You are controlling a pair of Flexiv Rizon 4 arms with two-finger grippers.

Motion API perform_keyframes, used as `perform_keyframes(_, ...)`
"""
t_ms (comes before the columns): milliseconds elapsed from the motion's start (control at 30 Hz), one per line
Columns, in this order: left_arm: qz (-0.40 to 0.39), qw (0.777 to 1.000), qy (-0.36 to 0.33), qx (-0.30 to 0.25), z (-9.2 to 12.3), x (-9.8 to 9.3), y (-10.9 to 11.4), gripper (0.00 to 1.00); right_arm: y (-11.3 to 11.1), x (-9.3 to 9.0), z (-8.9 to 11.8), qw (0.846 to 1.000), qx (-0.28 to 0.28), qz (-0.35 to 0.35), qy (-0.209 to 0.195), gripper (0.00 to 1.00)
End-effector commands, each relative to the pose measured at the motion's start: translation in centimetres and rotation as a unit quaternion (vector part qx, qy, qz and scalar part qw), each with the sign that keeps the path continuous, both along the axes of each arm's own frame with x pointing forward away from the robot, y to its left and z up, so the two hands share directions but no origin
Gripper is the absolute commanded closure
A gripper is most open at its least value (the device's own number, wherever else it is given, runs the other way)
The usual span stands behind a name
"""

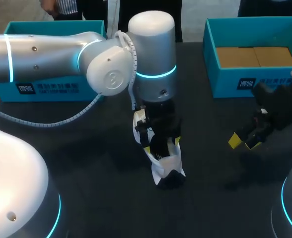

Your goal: Take the shoe out of the shoebox, open the shoe tongue, remove and reinsert the insole, then place the shoe into the shoebox

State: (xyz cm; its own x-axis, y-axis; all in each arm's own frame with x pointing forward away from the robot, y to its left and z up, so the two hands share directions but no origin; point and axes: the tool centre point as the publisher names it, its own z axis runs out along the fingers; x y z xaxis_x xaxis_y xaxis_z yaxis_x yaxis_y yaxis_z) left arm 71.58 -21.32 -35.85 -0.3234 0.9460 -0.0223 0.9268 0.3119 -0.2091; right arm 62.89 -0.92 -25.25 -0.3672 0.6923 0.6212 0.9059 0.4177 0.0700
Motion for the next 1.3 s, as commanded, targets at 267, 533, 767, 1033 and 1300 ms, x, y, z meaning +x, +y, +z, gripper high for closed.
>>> perform_keyframes(267,-0.005,1.000,0.013,0.008,-0.8,0.1,0.3,0.09,0.0,-0.1,0.0,1.000,-0.001,-0.001,0.000,0.00)
perform_keyframes(533,0.007,1.000,0.009,0.005,-0.4,0.9,0.7,0.05,0.0,-0.1,0.0,1.000,-0.001,-0.001,0.000,0.00)
perform_keyframes(767,0.014,1.000,0.014,0.000,-0.3,1.1,1.0,0.06,0.0,-0.1,0.0,1.000,-0.001,-0.001,0.000,0.00)
perform_keyframes(1033,0.010,1.000,0.021,0.008,-0.1,2.0,0.9,0.07,0.0,-0.1,0.0,1.000,-0.001,-0.001,0.000,0.00)
perform_keyframes(1300,0.020,1.000,0.020,0.008,-0.1,2.9,0.8,0.10,0.0,-0.1,0.0,1.000,-0.001,-0.001,0.000,0.00)
